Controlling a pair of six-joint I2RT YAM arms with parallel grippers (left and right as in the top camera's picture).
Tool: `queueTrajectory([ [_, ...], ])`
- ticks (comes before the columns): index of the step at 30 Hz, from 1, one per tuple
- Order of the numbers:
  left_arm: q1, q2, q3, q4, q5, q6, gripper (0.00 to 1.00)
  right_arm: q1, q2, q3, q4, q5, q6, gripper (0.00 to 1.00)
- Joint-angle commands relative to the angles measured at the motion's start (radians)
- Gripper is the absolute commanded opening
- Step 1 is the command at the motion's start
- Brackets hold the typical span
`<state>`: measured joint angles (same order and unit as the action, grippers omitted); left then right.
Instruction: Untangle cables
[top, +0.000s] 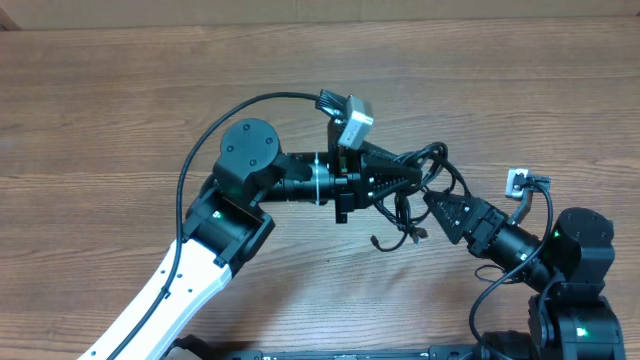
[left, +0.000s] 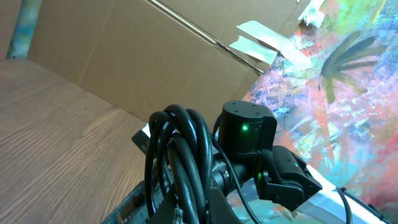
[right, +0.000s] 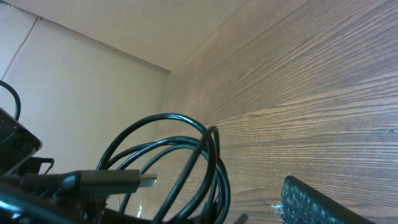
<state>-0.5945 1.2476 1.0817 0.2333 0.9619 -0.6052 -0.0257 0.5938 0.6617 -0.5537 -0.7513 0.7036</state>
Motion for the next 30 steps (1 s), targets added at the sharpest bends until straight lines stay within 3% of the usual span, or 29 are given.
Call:
queueTrajectory([
  [1,0.005,-0.025,0.020,0.011,0.003,0.026,0.04,-0.002,-0.003,0.006,0.010,0.006,0.056,0.87],
  [16,-0.020,-0.024,0.020,0.101,-0.004,0.031,0.04,-0.002,-0.003,0.006,0.048,-0.092,0.135,0.81],
  [25,-0.075,-0.024,0.020,0.111,-0.029,0.083,0.04,-0.002,-0.002,0.006,0.066,-0.093,0.158,0.67],
  [28,-0.082,-0.024,0.020,0.121,-0.030,0.086,0.04,-0.002,-0.002,0.006,0.065,-0.100,0.160,0.53],
  [30,-0.082,-0.024,0.020,0.123,-0.031,0.087,0.04,-0.002,-0.002,0.006,0.064,-0.100,0.160,0.27],
])
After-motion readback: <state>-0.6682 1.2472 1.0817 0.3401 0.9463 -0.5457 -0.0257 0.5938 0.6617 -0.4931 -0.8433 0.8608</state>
